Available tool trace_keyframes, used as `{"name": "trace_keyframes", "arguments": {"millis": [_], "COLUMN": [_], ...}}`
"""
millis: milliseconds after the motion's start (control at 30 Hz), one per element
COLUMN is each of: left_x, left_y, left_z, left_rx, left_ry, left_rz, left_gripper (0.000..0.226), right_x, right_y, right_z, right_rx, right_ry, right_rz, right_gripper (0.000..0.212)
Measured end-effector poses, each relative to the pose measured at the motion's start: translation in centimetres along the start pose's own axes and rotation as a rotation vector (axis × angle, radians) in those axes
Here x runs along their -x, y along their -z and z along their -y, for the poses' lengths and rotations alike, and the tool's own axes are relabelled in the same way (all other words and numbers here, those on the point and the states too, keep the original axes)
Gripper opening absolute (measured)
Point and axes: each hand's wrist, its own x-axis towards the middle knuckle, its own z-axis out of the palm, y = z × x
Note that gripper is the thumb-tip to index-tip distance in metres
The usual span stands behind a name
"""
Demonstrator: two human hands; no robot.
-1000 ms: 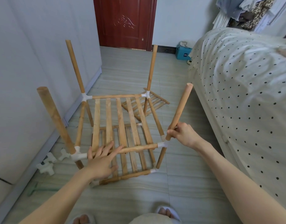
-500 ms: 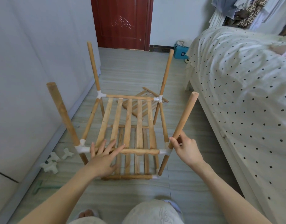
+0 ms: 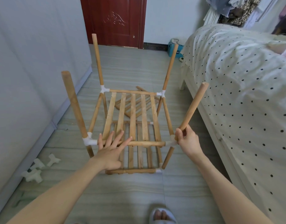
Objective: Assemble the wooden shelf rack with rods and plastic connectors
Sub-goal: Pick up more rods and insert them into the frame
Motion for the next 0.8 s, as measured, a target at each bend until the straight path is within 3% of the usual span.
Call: {"name": "trace_keyframes", "arguments": {"millis": [133,233,300,400,467,667,800], "left_x": [-0.5,0.5,2.0,5.5,8.2,14.3,16.4], "left_y": [0.9,1.5,1.2,-0.4,-1.6,-4.2,-6.6], "left_z": [0.0,0.1,0.7,1.8,3.1,10.0,13.9], "left_rx": [-0.022,-0.006,0.032,0.189,0.359,0.532,0.638], "left_ry": [0.006,-0.023,-0.067,-0.117,-0.102,0.195,0.336], "left_rz": [0.037,0.089,0.112,0.144,0.185,0.089,0.055], "left_gripper": [0.112,0.101,0.087,0.057,0.046,0.042,0.041], "right_x": [-0.1,1.4,2.7,4.6,5.4,6.8,7.5], "right_y": [0.0,0.2,0.4,0.3,-0.8,-8.4,-15.9], "right_z": [0.1,-0.8,-0.8,1.8,4.9,15.7,18.7], "right_rx": [0.05,0.296,0.462,0.523,0.552,0.521,0.564], "right_ry": [-0.019,-0.154,-0.29,-0.325,-0.264,0.093,0.244], "right_rz": [0.026,0.132,0.314,0.749,0.914,1.094,1.202], "right_gripper": [0.02,0.028,0.033,0.033,0.036,0.041,0.039]}}
